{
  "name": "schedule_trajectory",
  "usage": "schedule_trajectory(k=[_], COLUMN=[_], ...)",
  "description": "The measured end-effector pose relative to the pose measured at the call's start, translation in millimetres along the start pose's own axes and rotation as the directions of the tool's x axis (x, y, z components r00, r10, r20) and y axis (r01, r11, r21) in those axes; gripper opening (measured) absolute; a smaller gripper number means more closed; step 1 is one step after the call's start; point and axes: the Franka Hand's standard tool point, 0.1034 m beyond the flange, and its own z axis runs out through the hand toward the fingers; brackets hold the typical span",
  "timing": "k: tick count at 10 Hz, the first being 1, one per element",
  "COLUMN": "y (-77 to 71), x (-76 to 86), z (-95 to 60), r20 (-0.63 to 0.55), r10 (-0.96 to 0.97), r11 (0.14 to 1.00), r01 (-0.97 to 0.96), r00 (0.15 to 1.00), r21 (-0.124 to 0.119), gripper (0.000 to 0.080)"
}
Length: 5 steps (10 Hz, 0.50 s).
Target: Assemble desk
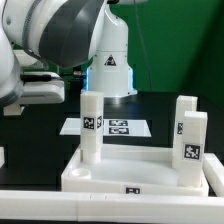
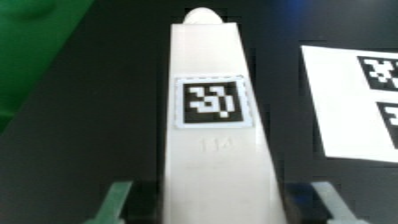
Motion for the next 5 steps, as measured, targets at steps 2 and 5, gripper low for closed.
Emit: schedule_trajectory(k=[2, 5], y=[2.6, -16.8], x=[6.1, 4.1], z=[-3.3, -28.9], r20=[-0.043, -0.218], r10=[-0.001, 0.068], r11=[1.0, 0.993], r01=[0.0, -0.045], r00=[0.999, 0.974], r21=[-0.007, 0.108], gripper=[0.029, 0.0291])
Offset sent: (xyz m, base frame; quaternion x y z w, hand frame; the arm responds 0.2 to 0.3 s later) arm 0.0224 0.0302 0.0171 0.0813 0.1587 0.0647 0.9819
